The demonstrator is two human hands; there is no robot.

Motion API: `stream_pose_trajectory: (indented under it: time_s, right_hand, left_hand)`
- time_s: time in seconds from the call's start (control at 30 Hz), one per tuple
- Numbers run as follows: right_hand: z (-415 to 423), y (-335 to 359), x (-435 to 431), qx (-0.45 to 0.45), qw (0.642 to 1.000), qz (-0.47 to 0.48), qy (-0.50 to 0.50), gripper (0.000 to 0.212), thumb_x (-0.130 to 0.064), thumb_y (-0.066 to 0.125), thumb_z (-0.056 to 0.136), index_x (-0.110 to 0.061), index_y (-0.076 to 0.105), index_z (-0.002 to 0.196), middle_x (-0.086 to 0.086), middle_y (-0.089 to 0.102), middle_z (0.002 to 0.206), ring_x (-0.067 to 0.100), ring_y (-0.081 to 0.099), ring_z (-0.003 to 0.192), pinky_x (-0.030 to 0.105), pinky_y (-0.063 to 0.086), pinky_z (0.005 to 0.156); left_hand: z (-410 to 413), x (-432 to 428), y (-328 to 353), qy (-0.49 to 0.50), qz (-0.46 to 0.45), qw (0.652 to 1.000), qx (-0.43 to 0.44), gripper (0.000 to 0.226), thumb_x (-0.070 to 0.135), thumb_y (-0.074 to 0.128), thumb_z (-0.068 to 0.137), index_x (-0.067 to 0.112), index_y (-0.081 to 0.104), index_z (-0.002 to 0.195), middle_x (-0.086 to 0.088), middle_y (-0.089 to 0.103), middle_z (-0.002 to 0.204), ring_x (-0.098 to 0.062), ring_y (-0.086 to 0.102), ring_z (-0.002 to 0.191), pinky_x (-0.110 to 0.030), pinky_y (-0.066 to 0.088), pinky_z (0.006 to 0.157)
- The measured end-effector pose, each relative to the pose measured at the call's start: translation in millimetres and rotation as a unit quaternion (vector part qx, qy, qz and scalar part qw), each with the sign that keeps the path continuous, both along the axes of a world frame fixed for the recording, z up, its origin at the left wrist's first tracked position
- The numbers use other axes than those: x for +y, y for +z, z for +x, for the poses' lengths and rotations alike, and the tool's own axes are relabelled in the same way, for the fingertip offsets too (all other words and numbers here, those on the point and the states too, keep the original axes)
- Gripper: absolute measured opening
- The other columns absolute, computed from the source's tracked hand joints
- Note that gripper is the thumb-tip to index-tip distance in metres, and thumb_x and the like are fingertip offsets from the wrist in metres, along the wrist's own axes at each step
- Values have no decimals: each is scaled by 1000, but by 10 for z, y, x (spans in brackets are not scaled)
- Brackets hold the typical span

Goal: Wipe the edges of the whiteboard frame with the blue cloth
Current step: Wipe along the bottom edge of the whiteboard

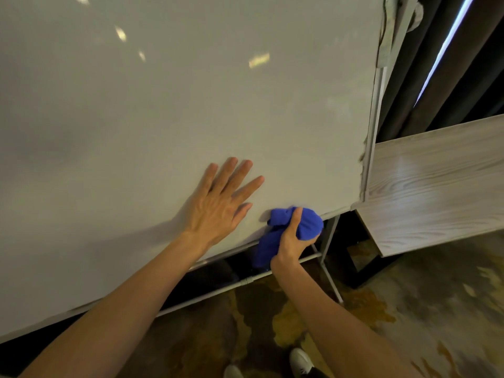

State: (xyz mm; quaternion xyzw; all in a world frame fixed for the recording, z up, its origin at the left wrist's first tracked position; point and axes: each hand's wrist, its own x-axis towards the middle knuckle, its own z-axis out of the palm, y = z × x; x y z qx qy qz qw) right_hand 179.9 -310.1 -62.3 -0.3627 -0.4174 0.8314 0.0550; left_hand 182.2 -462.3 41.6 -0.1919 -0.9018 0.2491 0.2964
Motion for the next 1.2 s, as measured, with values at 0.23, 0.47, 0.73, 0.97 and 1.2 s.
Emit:
stream_pose_trajectory:
  time_s: [0.23, 0.47, 0.73, 0.97, 1.2]
  right_hand:
    - [328, -89, -683, -52, 996, -69, 12, 55, -58, 60, 86, -25, 52, 129, -1, 62, 117, 13, 59, 98, 36, 46, 95]
    - [489, -17, -982, -32, 999, -4, -26, 70, -55, 62, 85, -27, 31, 142, 1, 53, 135, 18, 53, 116, 36, 40, 105]
    - [809, 157, -1577, 8, 1000, 18, -4, 98, -61, 61, 83, -43, -4, 153, -6, 21, 160, 19, 28, 143, 28, 26, 105]
    - [1162, 151, -2048, -45, 997, -54, 41, 99, -59, 62, 83, -31, 1, 155, 0, 35, 153, 21, 37, 136, 38, 28, 114]
    - [851, 257, -1574, -52, 998, -18, -10, 97, -63, 56, 85, -34, -4, 155, 5, 34, 155, 29, 40, 136, 44, 33, 111]
  left_hand:
    - [207, -511, -28, -7, -28, 1000, 7, 66, 53, 23, 105, 28, 2, 162, -12, -19, 166, -32, -19, 153, -50, -14, 122]
    - [460, -914, -59, -18, -45, 999, 1, 68, 53, 22, 104, 26, -1, 162, -11, -16, 167, -31, -21, 152, -51, -16, 121]
    - [715, -1235, -79, -4, -10, 1000, 4, 73, 53, 42, 99, 28, 14, 161, -5, -2, 166, -29, -5, 153, -58, -11, 118]
    - [895, -1700, -93, 6, -18, 1000, 3, 73, 55, 33, 102, 29, -1, 162, -3, -19, 167, -27, -23, 152, -58, -20, 117]
    - [950, -1858, 9, 20, -5, 999, 28, 69, 60, 22, 102, 30, 2, 162, -5, -16, 168, -30, -21, 152, -59, -16, 119]
